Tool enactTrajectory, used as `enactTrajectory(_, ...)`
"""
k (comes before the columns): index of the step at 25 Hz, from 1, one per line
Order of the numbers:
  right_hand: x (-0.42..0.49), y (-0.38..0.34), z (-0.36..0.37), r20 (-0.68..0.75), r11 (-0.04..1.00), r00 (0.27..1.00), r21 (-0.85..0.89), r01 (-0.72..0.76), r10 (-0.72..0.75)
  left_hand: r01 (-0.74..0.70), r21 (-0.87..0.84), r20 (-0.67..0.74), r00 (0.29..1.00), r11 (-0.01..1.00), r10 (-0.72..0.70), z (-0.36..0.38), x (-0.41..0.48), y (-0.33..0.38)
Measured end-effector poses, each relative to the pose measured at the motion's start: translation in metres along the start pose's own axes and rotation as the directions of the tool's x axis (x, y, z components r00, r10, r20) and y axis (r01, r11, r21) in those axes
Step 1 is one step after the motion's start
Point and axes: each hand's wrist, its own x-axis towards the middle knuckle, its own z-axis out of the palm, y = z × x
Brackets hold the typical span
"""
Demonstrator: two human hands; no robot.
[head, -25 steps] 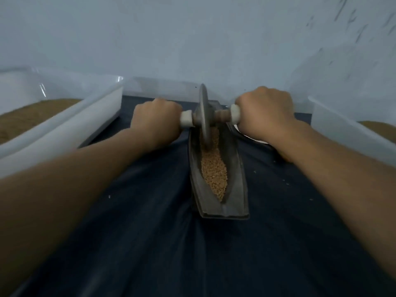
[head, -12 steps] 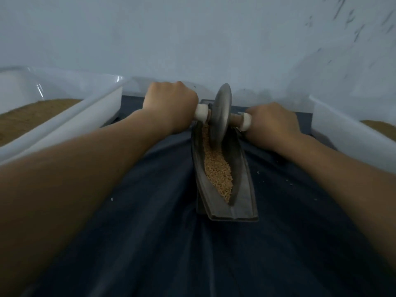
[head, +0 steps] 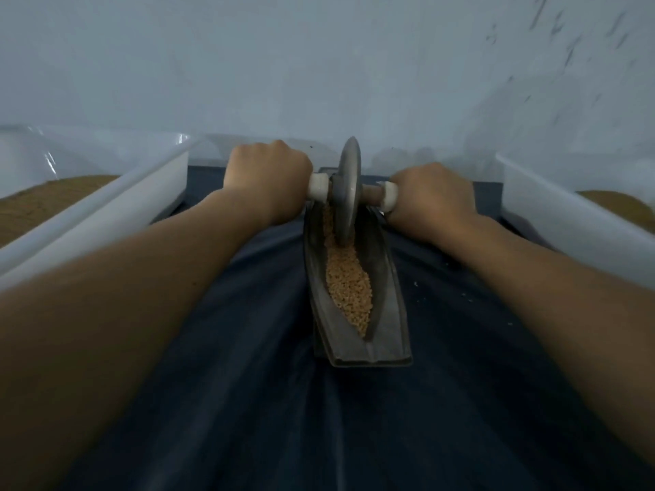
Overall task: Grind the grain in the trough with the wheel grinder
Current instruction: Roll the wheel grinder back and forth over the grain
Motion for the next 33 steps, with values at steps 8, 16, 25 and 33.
enactTrajectory(8,-0.042,0.016,0.004,-0.35,0.942,0.901,-0.298,0.153,-0.257,-0.082,-0.01,-0.154,0.985,0.997,0.079,0.013,-0.056,-0.016)
enactTrajectory(16,-0.025,0.014,0.006,-0.184,0.978,0.965,-0.126,0.167,-0.188,-0.06,-0.026,-0.048,0.997,0.998,0.059,0.01,-0.03,-0.006)
enactTrajectory(25,-0.004,0.0,0.004,-0.071,0.999,0.996,-0.025,0.045,-0.046,-0.041,-0.009,-0.005,0.999,0.999,0.04,0.013,0.006,-0.002)
enactTrajectory(33,-0.049,0.02,0.001,-0.414,0.912,0.824,-0.302,0.277,-0.387,-0.221,-0.173,-0.183,0.965,0.96,0.189,0.036,-0.074,-0.038)
